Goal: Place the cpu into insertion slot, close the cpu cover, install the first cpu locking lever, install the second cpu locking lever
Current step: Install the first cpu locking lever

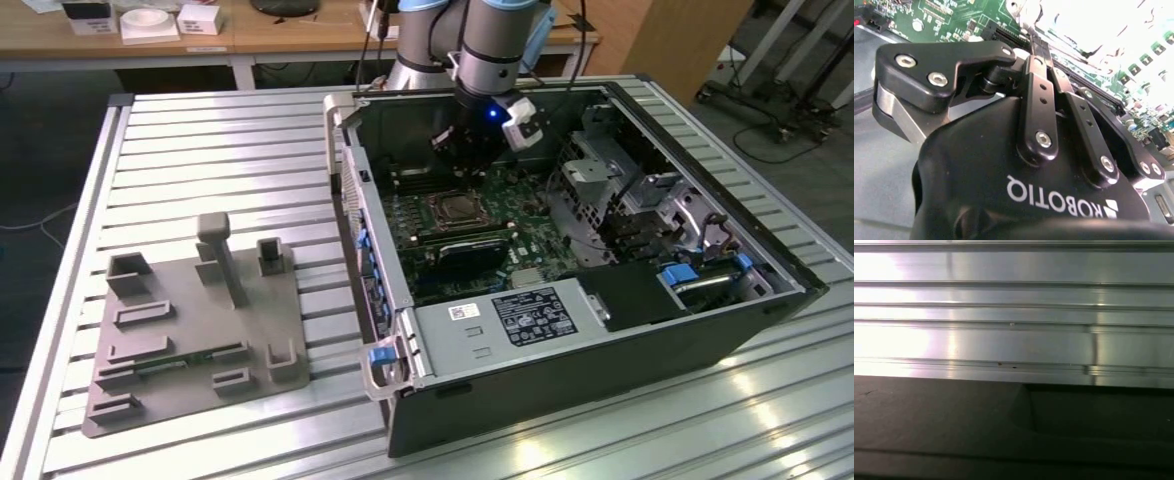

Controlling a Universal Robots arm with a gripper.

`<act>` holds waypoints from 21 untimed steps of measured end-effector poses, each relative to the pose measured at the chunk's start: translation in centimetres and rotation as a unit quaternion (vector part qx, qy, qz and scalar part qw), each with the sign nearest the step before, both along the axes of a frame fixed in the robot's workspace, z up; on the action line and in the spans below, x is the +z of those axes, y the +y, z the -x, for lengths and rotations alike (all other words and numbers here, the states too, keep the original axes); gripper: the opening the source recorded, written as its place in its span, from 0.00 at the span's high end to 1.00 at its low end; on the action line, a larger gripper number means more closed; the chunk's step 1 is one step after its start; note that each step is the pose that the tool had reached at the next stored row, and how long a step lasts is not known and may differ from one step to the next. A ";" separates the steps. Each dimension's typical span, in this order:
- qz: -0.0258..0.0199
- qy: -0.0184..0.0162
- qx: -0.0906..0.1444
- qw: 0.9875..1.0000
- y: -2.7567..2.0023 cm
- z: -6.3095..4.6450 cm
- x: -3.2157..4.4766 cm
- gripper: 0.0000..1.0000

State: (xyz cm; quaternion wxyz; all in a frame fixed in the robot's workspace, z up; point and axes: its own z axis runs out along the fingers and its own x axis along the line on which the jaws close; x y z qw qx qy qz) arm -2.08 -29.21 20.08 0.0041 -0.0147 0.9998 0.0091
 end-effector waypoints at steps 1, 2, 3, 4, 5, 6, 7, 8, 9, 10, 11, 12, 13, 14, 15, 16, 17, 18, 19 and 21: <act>0.000 0.000 0.000 1.000 -0.02 0.0 0.01 0.90; 0.000 0.000 0.000 1.000 -0.06 0.0 0.01 0.90; 0.000 0.000 0.000 1.000 -0.10 0.0 0.00 0.90; 0.001 0.000 0.000 1.000 -0.14 0.0 -0.01 0.90; 0.001 0.000 0.000 1.000 -0.17 0.0 -0.03 0.90; 0.001 0.000 0.000 1.000 -0.21 0.0 -0.04 0.90; 0.002 0.000 0.000 1.000 -0.25 0.0 -0.05 0.90; 0.002 0.000 0.000 1.000 -0.29 0.0 -0.05 0.90; 0.002 0.000 0.000 1.000 -0.33 0.0 -0.06 0.90; 0.003 0.000 0.000 1.000 -0.37 0.0 -0.07 0.90; 0.003 0.000 0.000 1.000 -0.40 0.0 -0.08 0.90; 0.004 0.000 -0.001 1.000 -0.43 0.0 -0.09 0.90; 0.004 0.000 -0.001 1.000 -0.46 0.0 -0.10 0.90; 0.004 0.000 -0.001 1.000 -0.49 0.0 -0.11 0.90; 0.005 0.000 -0.001 1.000 -0.51 0.0 -0.12 0.90; 0.005 0.000 -0.001 1.000 -0.54 0.0 -0.13 0.90; 0.006 0.000 -0.001 1.000 -0.55 0.0 -0.13 0.90; 0.006 0.000 -0.001 1.000 -0.55 0.0 -0.13 0.90; 0.006 0.000 -0.001 1.000 -0.55 0.0 -0.14 0.90; 0.007 0.000 -0.001 1.000 -0.56 0.0 -0.18 0.90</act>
